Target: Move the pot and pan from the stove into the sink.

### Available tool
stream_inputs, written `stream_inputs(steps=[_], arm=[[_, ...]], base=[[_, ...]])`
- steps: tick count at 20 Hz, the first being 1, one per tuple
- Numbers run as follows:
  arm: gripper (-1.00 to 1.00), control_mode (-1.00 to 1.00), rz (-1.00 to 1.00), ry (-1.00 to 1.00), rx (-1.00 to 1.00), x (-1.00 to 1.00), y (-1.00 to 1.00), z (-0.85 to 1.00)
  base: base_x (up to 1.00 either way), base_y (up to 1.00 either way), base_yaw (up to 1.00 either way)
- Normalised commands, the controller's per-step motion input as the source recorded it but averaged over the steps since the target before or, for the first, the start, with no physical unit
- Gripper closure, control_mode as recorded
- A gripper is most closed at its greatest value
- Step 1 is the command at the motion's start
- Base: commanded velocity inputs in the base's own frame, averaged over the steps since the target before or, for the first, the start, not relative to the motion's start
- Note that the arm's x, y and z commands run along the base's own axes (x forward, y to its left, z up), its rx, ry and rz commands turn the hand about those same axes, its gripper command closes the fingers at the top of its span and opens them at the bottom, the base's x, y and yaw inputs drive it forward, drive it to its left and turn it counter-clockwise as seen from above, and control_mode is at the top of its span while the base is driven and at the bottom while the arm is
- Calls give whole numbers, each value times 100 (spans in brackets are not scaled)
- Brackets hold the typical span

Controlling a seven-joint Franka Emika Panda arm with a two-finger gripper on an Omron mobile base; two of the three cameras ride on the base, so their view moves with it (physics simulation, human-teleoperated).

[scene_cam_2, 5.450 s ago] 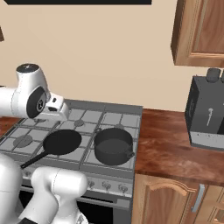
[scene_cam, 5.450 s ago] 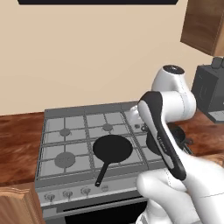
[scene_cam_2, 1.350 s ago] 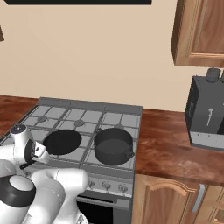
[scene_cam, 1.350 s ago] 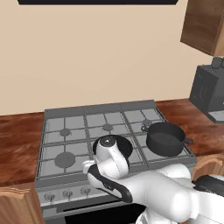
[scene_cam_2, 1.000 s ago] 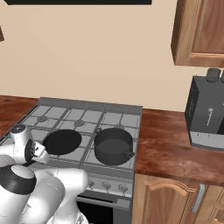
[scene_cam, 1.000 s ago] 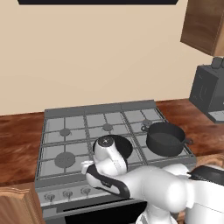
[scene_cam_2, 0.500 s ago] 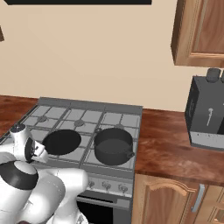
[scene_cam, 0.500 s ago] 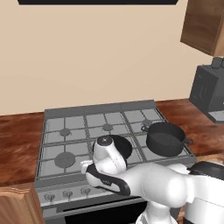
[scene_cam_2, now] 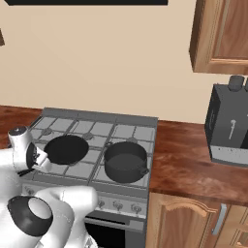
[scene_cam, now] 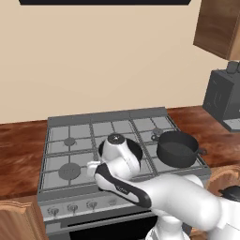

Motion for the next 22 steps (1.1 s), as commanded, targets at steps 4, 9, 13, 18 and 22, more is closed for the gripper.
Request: stream_inputs(steps=[4,9,13,18,22], arm=[[100,-100,-4,-1,6,-17,0,67],[100,-100,-3,-3,3,-22,0,66],[100,-100,-5,-2,4,-32,-6,65],[100,-100,-3,0,5,-41,-18,62],[100,-100,-1,0,3,-43,-24,65]], base=[[0,0,0],[0,0,0],[0,0,0],[0,0,0],[0,0,0]])
